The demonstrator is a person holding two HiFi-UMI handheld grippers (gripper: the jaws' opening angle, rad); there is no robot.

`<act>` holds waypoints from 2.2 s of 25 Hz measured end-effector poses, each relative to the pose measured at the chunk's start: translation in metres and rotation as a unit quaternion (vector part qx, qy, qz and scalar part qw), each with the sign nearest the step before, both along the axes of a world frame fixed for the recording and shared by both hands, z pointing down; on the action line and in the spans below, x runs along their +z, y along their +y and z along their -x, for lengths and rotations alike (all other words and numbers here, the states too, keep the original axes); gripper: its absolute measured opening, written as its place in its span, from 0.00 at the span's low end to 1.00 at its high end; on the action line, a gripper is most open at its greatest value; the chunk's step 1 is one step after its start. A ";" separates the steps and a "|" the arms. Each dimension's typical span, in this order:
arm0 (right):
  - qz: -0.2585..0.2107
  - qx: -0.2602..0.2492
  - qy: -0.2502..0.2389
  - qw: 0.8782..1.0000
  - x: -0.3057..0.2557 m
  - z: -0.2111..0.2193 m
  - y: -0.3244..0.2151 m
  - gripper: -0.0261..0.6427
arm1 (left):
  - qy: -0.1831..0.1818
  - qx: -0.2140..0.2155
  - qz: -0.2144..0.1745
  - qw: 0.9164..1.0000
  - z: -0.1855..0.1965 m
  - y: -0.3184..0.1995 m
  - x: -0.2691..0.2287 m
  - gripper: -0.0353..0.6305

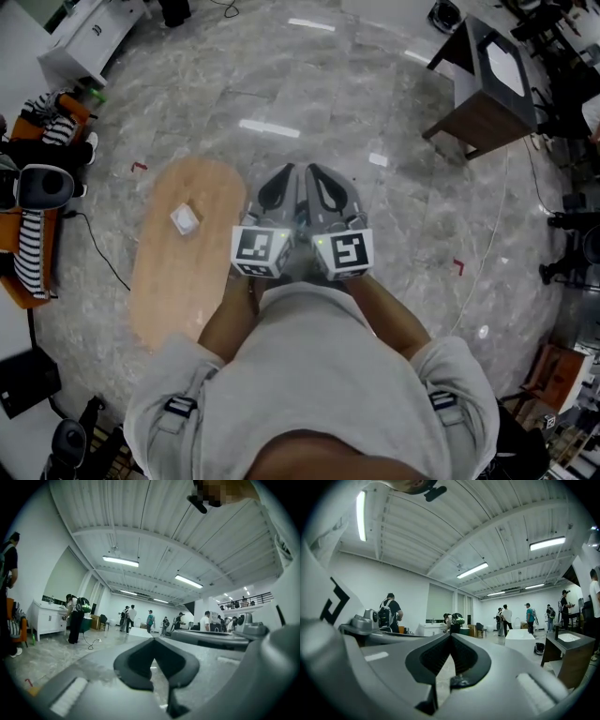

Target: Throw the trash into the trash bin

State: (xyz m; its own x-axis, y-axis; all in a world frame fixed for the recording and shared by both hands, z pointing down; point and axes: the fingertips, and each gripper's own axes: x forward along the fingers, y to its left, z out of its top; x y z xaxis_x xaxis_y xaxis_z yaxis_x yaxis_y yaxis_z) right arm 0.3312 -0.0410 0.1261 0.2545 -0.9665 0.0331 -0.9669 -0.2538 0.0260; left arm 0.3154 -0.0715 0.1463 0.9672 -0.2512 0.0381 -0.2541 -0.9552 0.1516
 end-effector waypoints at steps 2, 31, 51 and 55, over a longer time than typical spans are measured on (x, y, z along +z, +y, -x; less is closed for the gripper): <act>-0.004 -0.017 0.003 1.000 -0.003 0.002 -0.004 0.05 | 0.006 -0.012 0.005 1.000 0.004 -0.004 -0.001 0.08; -0.011 -0.291 -0.021 0.956 0.025 0.166 -0.078 0.05 | -0.031 -0.299 0.011 0.954 0.207 -0.058 0.032 0.08; 0.069 -0.352 -0.031 0.933 0.082 0.366 -0.199 0.05 | -0.042 -0.345 0.090 0.933 0.399 -0.173 0.090 0.08; 0.095 -0.324 -0.031 0.941 0.110 0.372 -0.217 0.05 | -0.052 -0.315 0.117 0.940 0.409 -0.186 0.116 0.08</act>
